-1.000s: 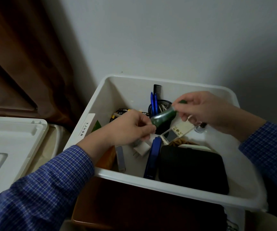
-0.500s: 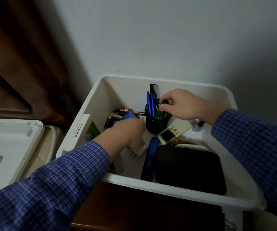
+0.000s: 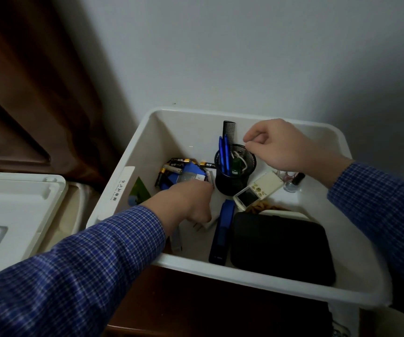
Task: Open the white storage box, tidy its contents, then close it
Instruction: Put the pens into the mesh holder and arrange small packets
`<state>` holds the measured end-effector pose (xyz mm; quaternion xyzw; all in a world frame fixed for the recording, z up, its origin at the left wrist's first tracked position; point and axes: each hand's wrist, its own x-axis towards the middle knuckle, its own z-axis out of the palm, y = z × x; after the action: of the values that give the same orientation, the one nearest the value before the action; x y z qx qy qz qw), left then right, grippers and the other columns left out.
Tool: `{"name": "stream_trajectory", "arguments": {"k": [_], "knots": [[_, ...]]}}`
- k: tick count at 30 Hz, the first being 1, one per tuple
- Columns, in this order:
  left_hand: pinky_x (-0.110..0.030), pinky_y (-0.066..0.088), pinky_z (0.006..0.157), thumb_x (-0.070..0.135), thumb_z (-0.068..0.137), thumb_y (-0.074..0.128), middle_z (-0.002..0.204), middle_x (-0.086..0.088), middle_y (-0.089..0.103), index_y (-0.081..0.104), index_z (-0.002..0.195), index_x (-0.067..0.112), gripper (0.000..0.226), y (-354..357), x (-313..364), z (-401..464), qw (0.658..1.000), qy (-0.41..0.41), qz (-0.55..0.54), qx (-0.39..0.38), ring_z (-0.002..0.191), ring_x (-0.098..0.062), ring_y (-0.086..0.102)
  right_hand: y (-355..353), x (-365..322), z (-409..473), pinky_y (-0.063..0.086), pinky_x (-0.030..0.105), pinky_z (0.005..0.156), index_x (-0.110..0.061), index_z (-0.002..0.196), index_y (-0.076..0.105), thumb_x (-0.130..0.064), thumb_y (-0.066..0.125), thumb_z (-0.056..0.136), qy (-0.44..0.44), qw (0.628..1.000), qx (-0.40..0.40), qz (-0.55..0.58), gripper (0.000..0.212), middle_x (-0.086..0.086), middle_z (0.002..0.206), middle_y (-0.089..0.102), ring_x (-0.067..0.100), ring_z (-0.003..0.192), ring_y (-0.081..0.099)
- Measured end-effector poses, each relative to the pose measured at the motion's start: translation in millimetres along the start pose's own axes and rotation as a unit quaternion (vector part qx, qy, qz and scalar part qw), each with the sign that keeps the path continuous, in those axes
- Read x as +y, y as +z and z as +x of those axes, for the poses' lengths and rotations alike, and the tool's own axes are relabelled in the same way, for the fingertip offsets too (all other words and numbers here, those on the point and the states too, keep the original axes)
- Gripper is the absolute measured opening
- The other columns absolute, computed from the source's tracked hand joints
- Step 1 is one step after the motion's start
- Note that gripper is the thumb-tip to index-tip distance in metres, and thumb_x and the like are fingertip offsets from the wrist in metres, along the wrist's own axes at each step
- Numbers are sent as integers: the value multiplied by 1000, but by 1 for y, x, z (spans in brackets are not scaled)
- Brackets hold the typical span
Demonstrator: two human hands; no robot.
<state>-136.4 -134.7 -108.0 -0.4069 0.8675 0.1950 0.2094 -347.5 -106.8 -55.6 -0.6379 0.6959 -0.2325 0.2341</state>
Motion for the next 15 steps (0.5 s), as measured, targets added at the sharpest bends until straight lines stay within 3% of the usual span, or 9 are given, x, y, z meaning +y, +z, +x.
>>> {"name": "stream_trajectory", "arguments": {"k": [3,5,8,9,13,15], "knots": [[-26,34,50,26,84,69,77,2,53,42,75,24,29,1,0,3,1000,-5,-16,4,65,-11,49,8,-9,-25,51,17,60,-34,86,67,-31,63,95,-19,997,-69,-9,10,-20,73,72,-5,65,67],[-25,36,52,27,85,70,80,2,54,46,81,22,25,3,-1,4,1000,-13,-25,4,67,-11,51,24,-13,-37,48,10,61,-35,80,65,-32,66,93,-7,984,-163,-65,13,-23,70,70,-12,66,65],[-29,48,66,30,85,71,90,2,54,53,108,19,32,4,1,2,999,-29,-25,11,79,-15,55,47,-15,-43,57,26,80,-31,90,67,-34,66,92,-1,962,-227,-154,4,-14,86,72,0,82,68],[-32,53,74,30,85,72,94,2,55,53,115,18,38,4,1,2,999,-37,-21,8,85,-18,57,52,-17,-43,57,29,83,-27,96,70,-35,65,92,-7,958,-228,-172,10,-11,89,73,5,86,69],[-42,56,89,26,84,72,114,-4,63,54,125,17,45,2,2,-1,999,-44,-15,-12,101,-24,62,69,-29,-42,60,39,81,-13,103,72,-48,66,86,-21,959,-238,-151,39,4,97,74,22,89,70],[-42,56,90,22,84,71,117,-5,63,55,126,17,45,0,1,-2,999,-37,-17,-18,104,-25,62,77,-31,-41,60,40,78,-16,103,71,-53,64,84,-29,947,-268,-177,42,1,95,71,22,86,69]]}}
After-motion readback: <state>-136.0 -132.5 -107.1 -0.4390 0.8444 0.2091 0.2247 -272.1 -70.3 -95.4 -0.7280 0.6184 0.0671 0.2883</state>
